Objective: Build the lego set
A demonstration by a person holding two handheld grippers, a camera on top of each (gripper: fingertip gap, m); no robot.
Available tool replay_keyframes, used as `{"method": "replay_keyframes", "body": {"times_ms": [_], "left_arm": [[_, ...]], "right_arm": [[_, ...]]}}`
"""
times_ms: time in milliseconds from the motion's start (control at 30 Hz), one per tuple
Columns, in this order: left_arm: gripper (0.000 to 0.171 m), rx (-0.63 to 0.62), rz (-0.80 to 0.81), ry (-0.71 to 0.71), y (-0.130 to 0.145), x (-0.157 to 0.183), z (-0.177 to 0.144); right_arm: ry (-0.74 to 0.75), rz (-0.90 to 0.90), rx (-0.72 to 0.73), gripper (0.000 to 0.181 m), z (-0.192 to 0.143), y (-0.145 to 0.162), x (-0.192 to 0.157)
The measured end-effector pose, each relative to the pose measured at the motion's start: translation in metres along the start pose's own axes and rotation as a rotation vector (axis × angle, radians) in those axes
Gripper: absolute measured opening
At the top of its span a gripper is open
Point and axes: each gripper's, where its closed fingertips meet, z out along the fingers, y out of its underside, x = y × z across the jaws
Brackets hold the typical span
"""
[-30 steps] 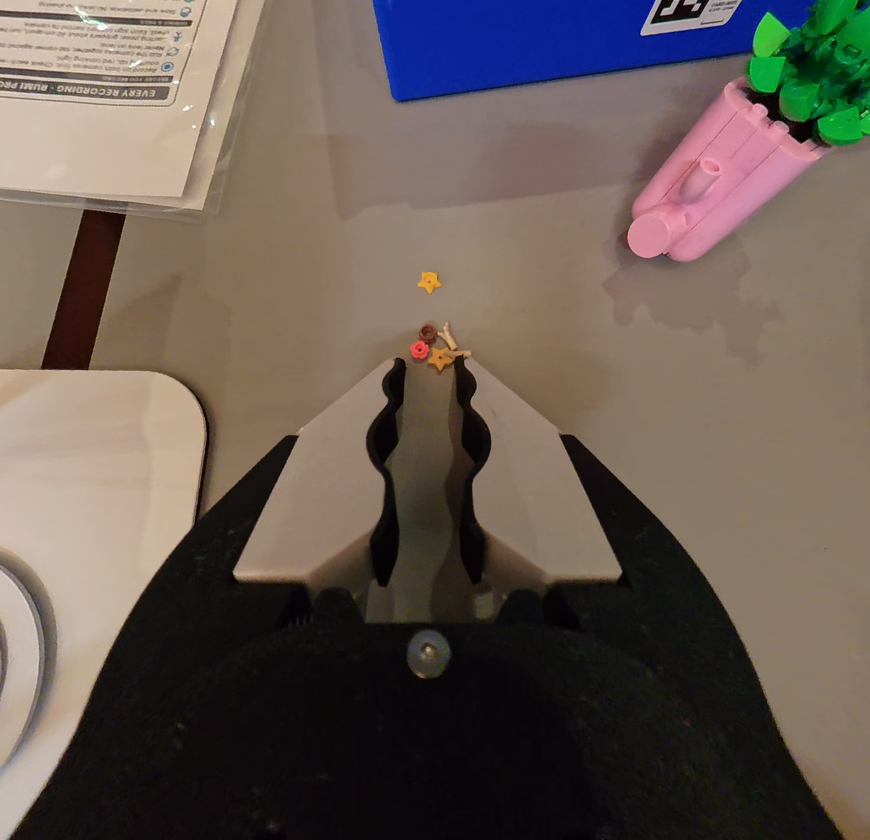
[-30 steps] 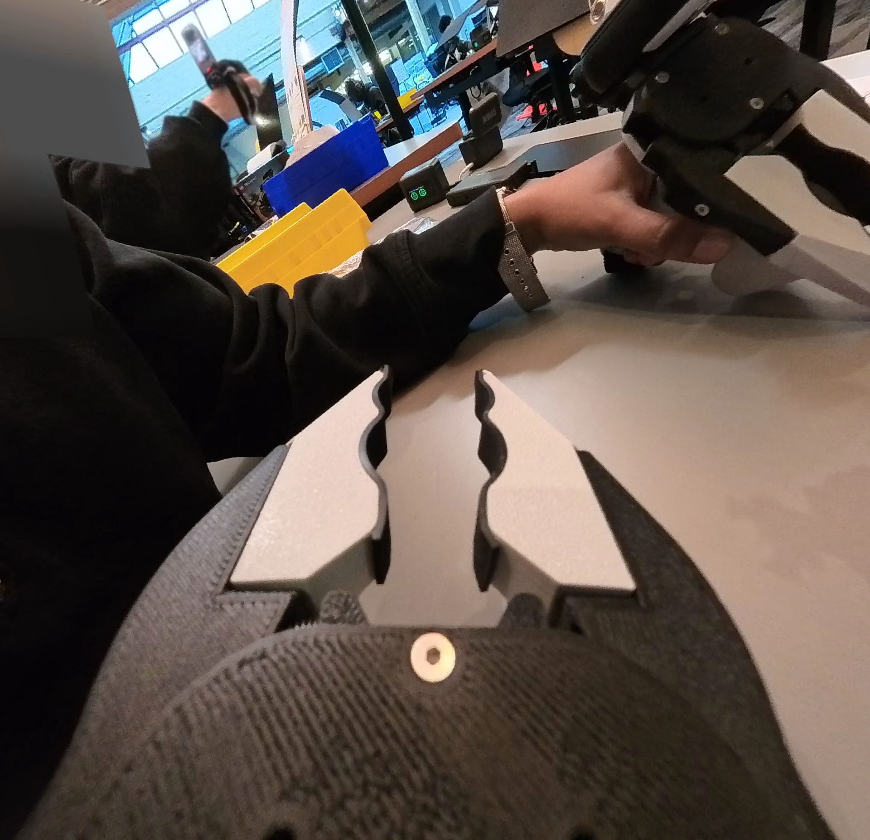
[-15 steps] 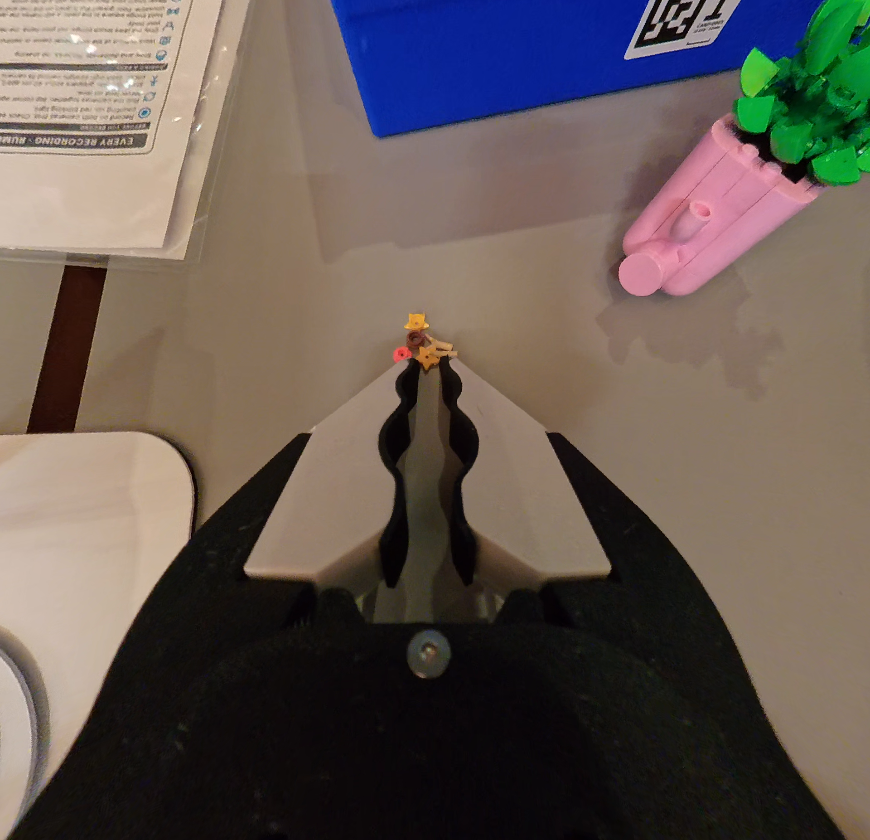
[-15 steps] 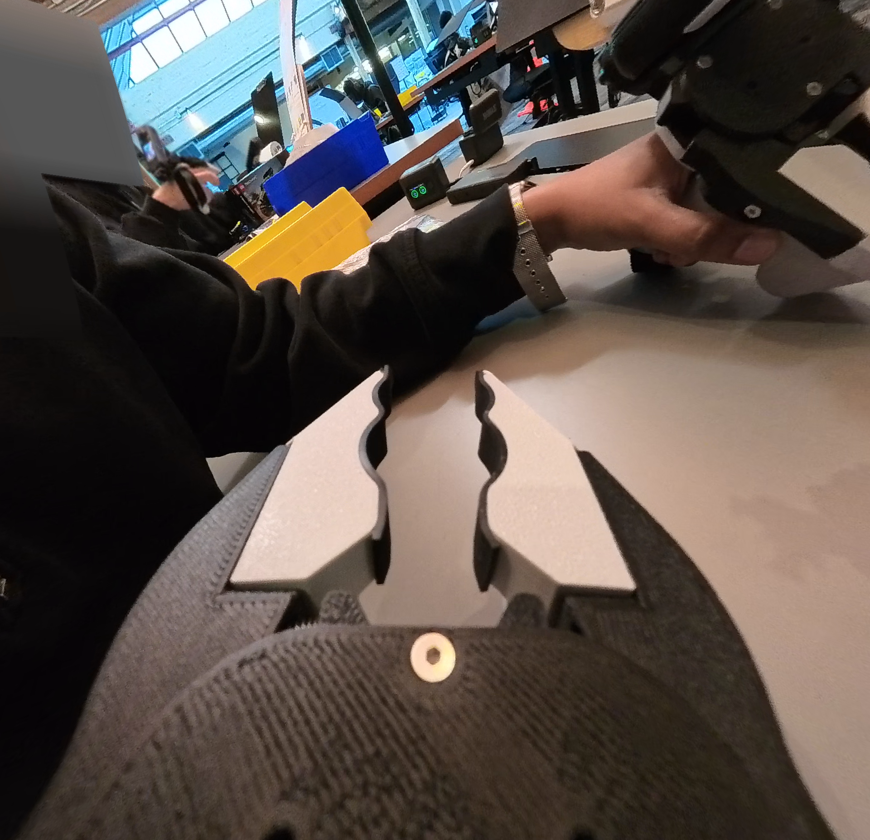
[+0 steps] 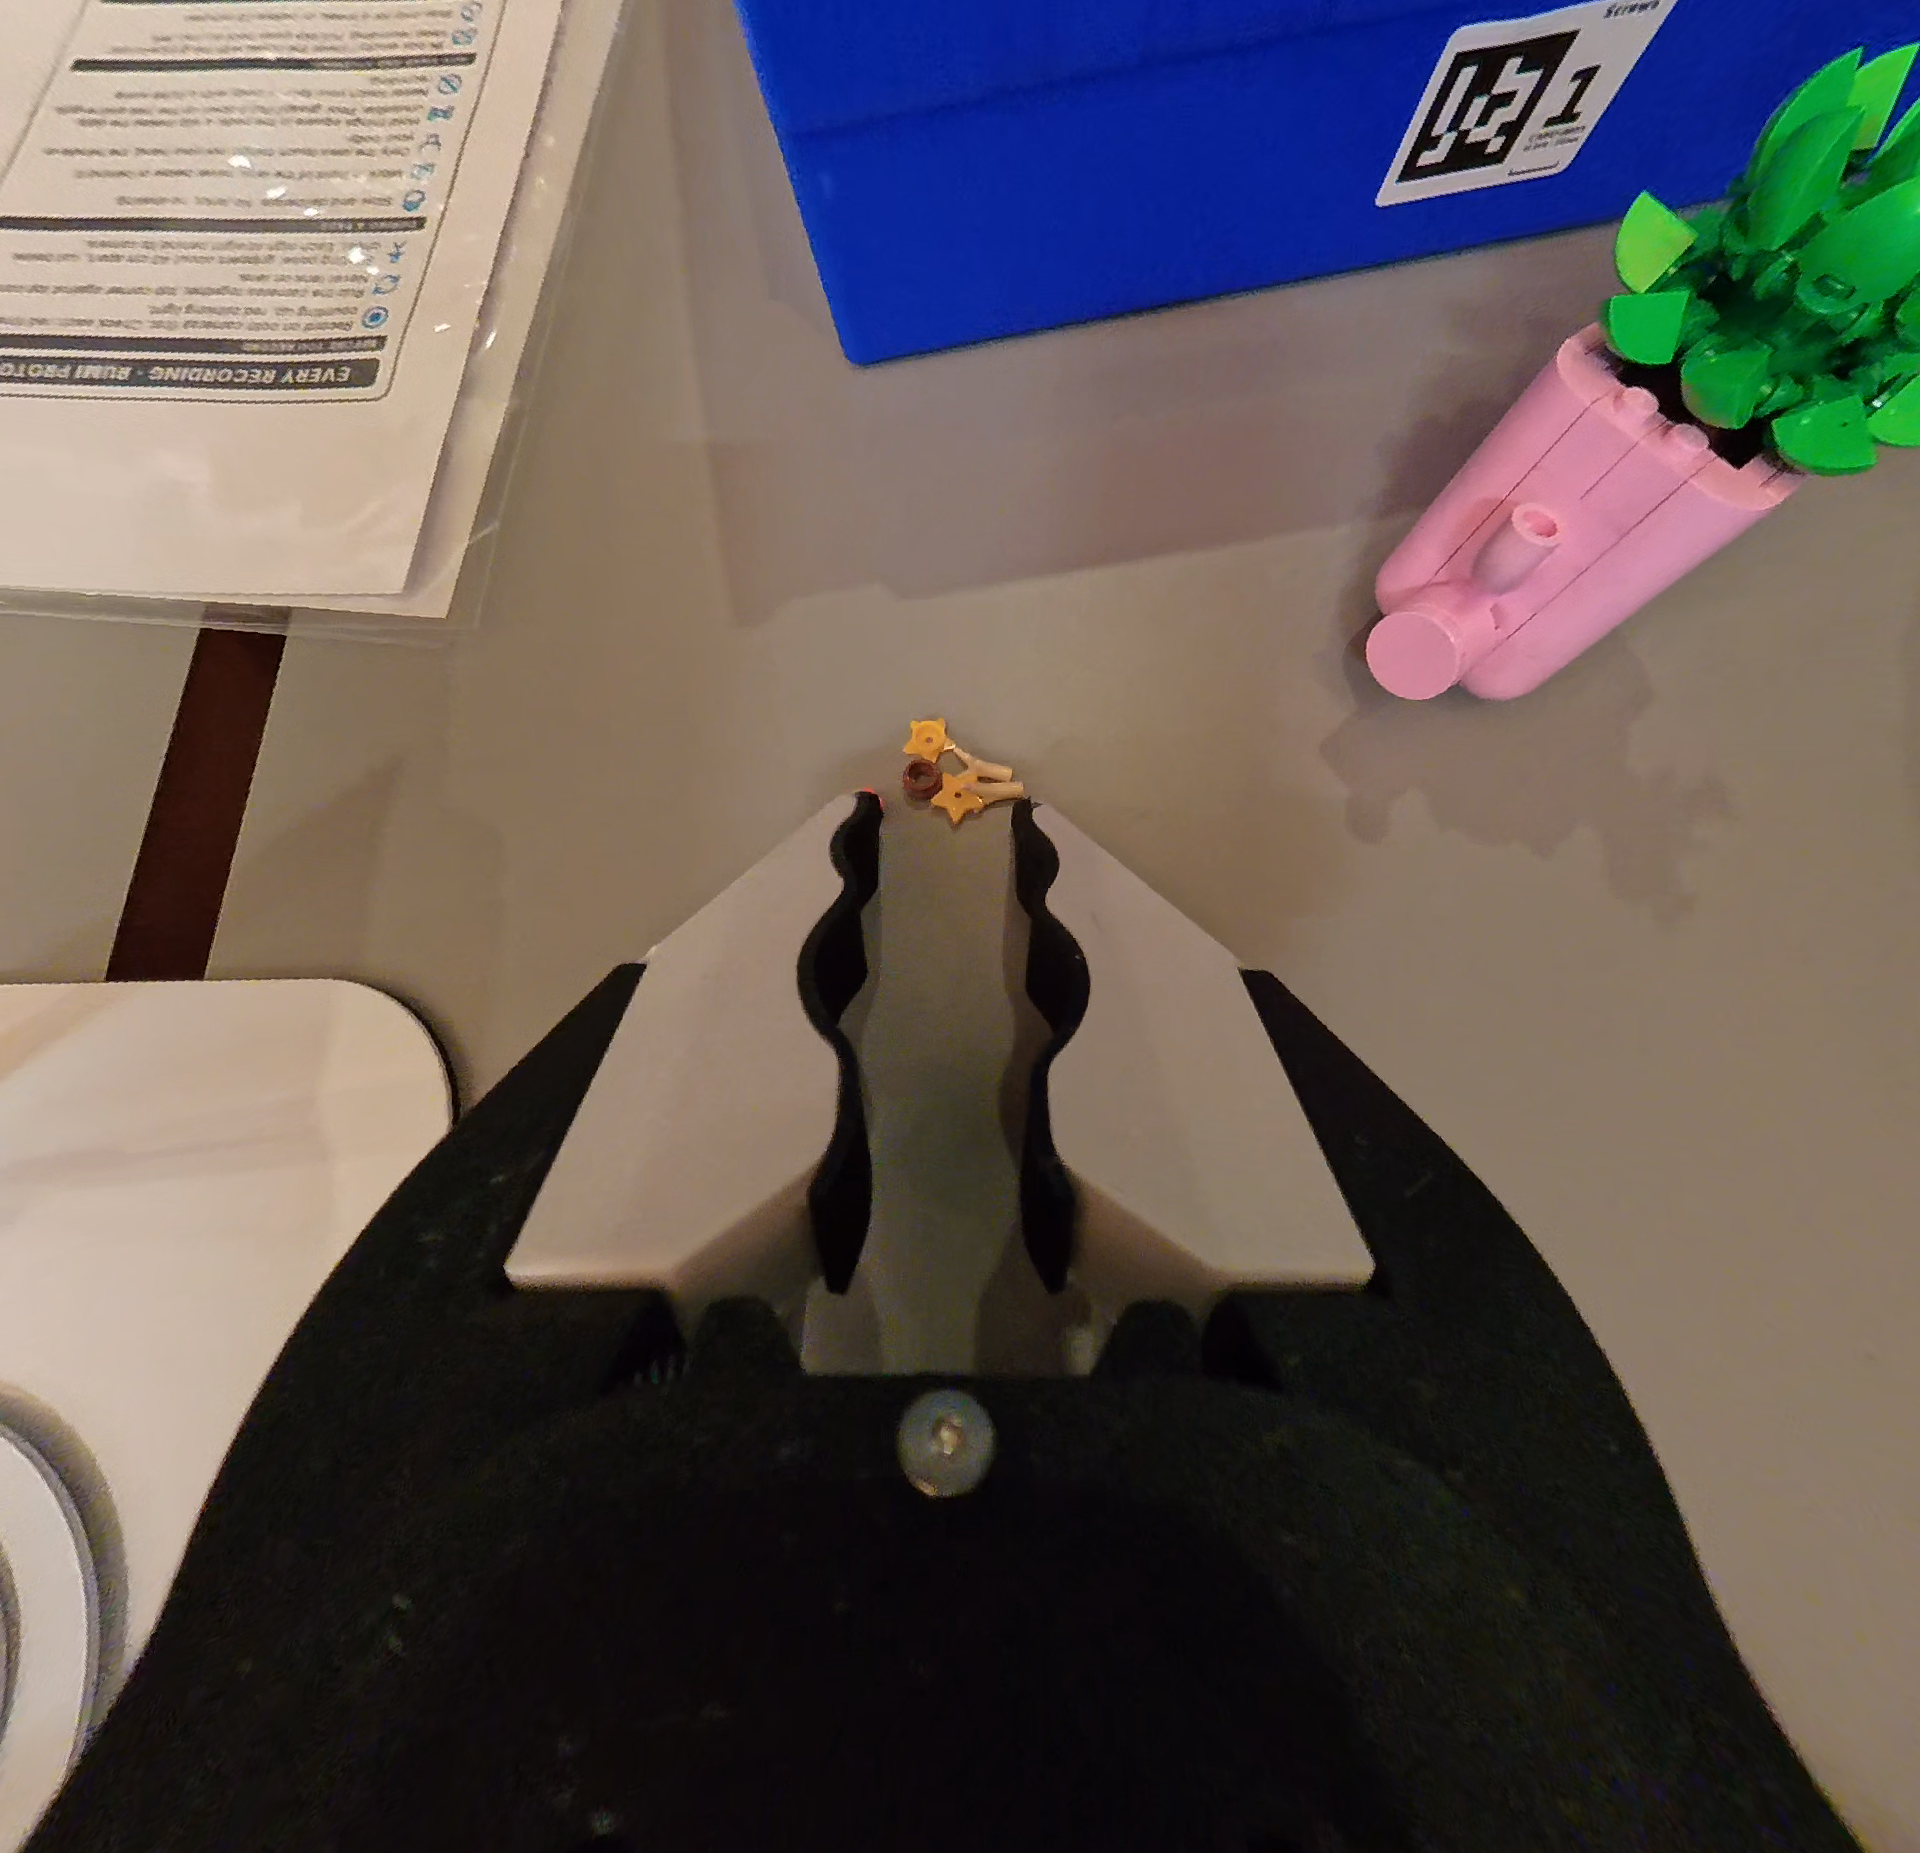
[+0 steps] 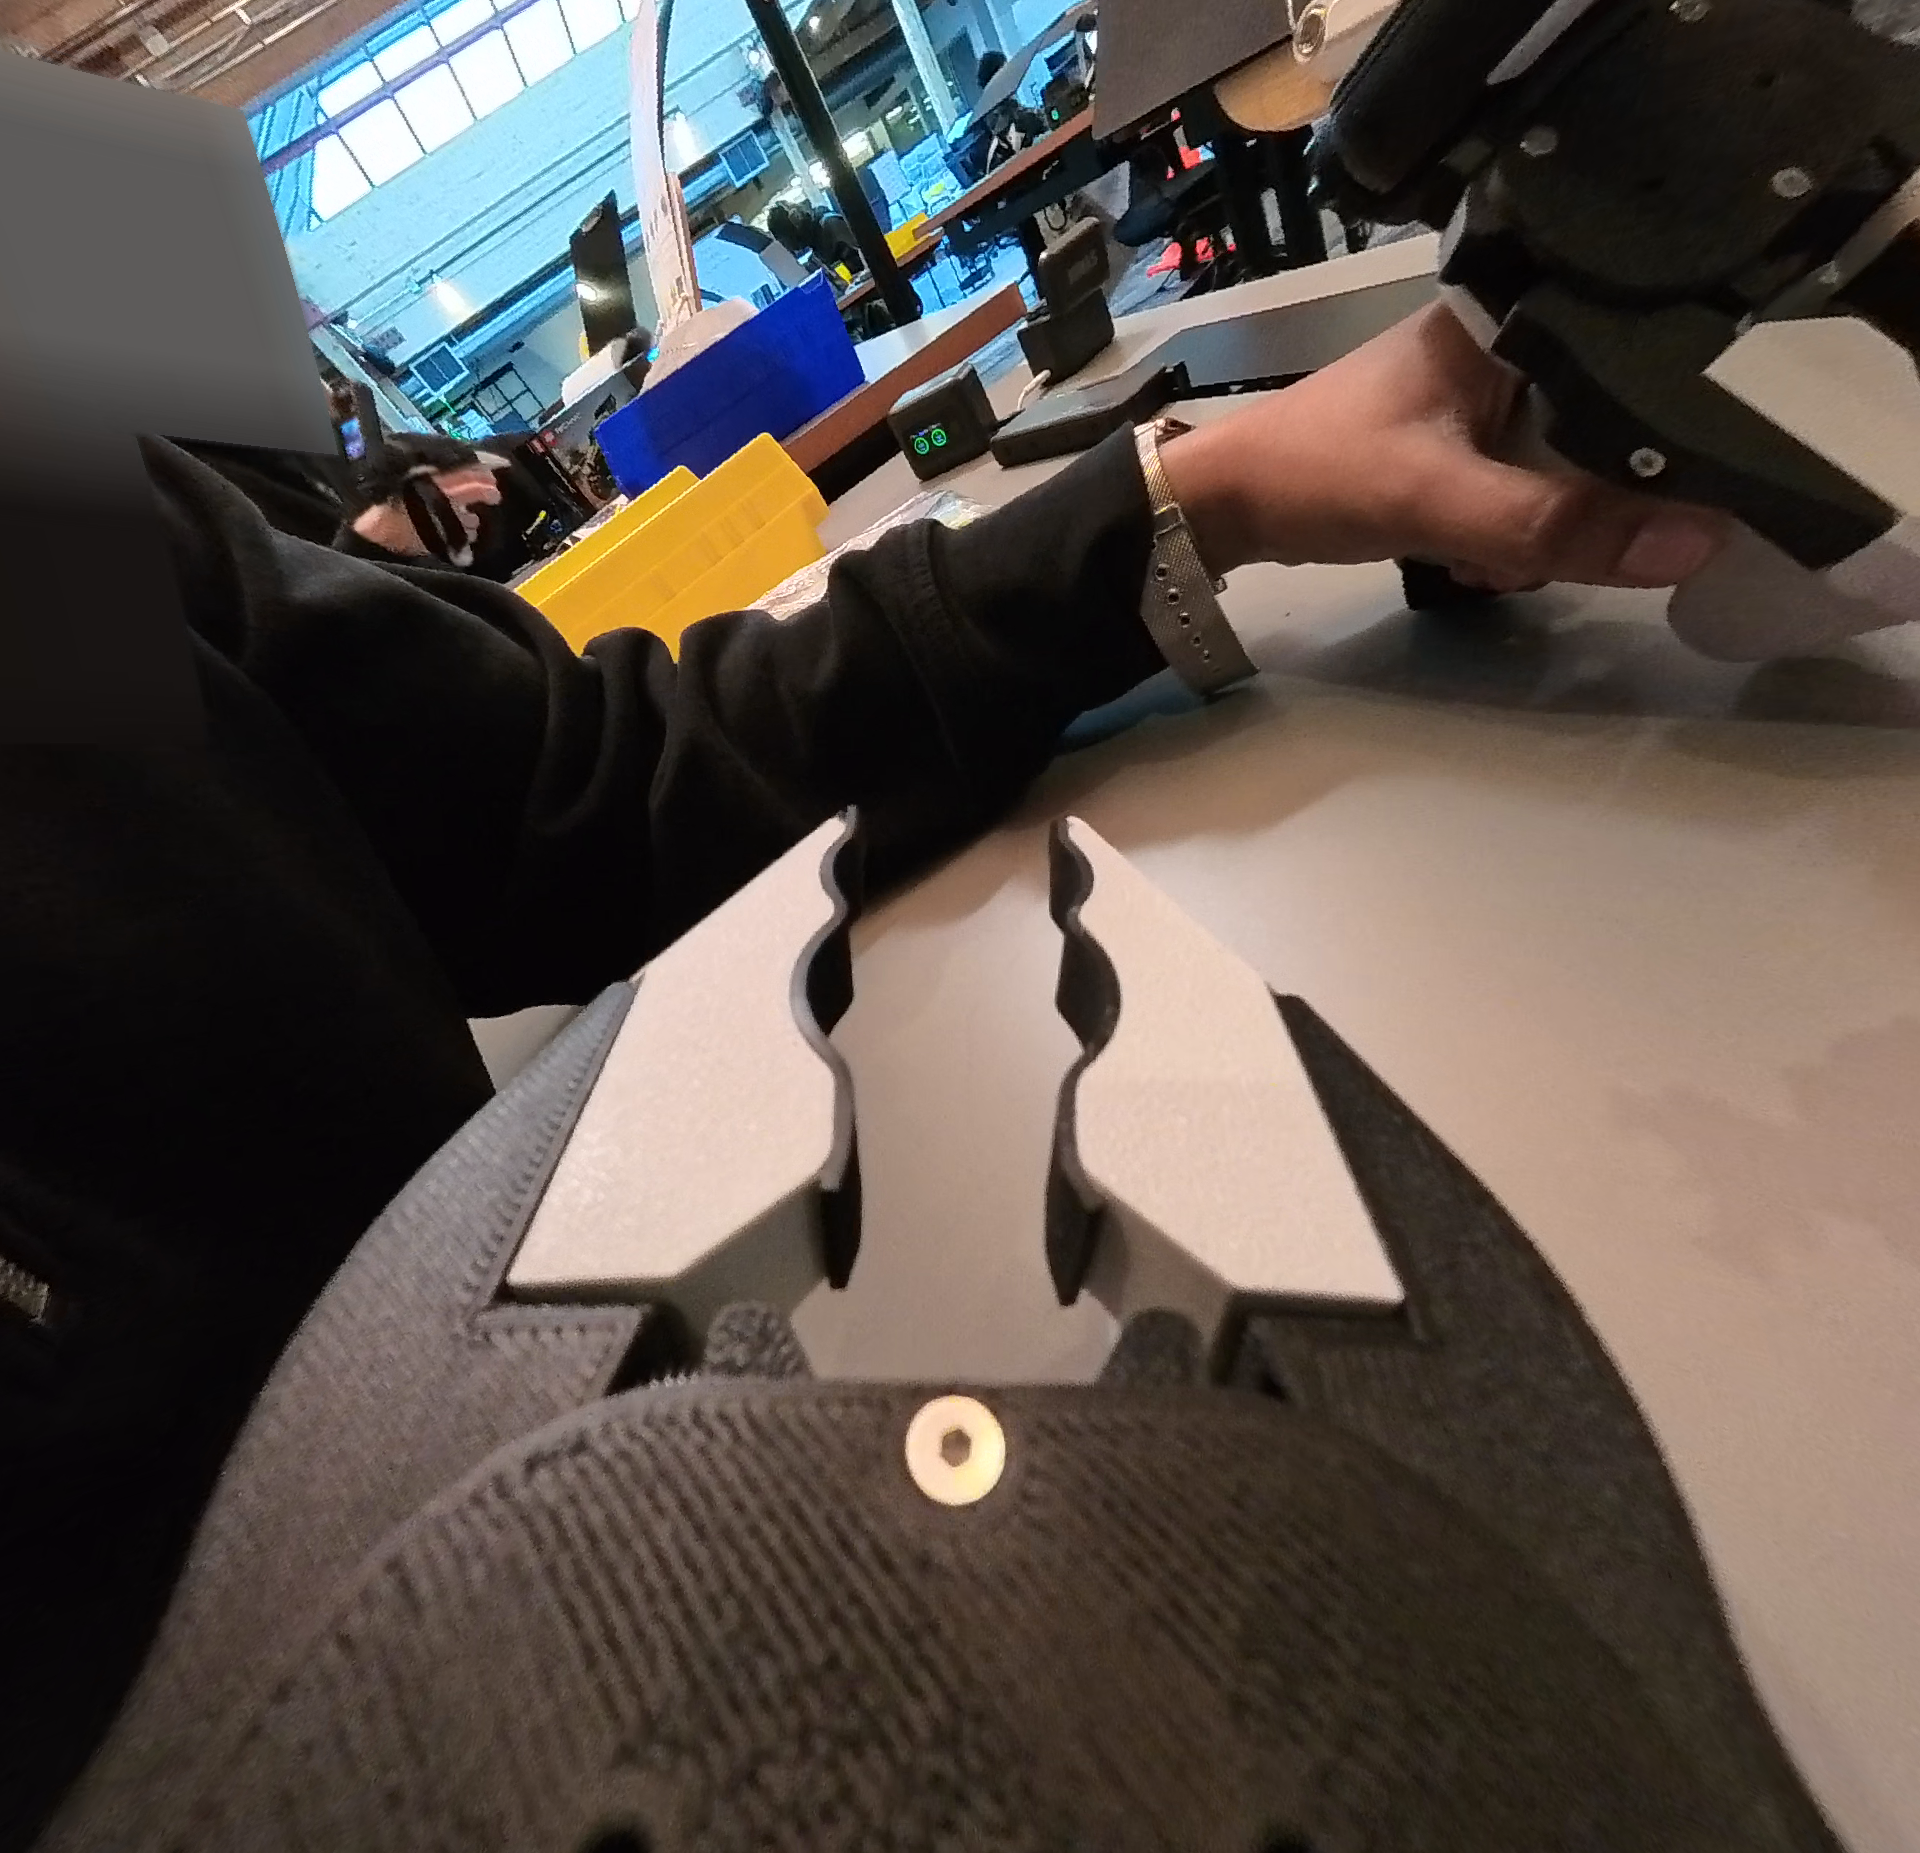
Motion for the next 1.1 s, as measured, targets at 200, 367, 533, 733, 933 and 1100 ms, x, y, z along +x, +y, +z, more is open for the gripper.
{"method": "replay_keyframes", "body": {"times_ms": [200,367,533,733,933,1100], "left_arm": [[0.03,-0.015,0.0,-0.019,0.0017,-0.0022,0.0015],[0.04,-0.022,-0.034,-0.014,0.0027,-0.0051,0.0022],[0.038,-0.033,-0.065,0.031,0.004,-0.0033,0.0038],[0.028,-0.034,-0.052,0.03,0.0038,-0.0021,0.0042],[0.017,-0.034,-0.048,0.041,0.0009,-0.0004,0.0071],[0.016,-0.033,-0.053,0.056,-0.0015,0.0004,0.0096]], "right_arm": [[-0.004,0.004,0.003,0.034,-0.0003,-0.0002,-0.0004],[-0.006,0.009,0.003,0.034,-0.0003,-0.0001,-0.0002],[-0.007,0.013,0.0,0.034,0.0004,0.0005,-0.0002],[-0.006,0.014,-0.006,0.034,0.0013,0.0014,-0.0002],[-0.006,0.016,-0.01,0.034,0.0018,0.0019,0.0002],[-0.006,0.02,-0.01,0.034,0.0018,0.0019,0.0007]]}}
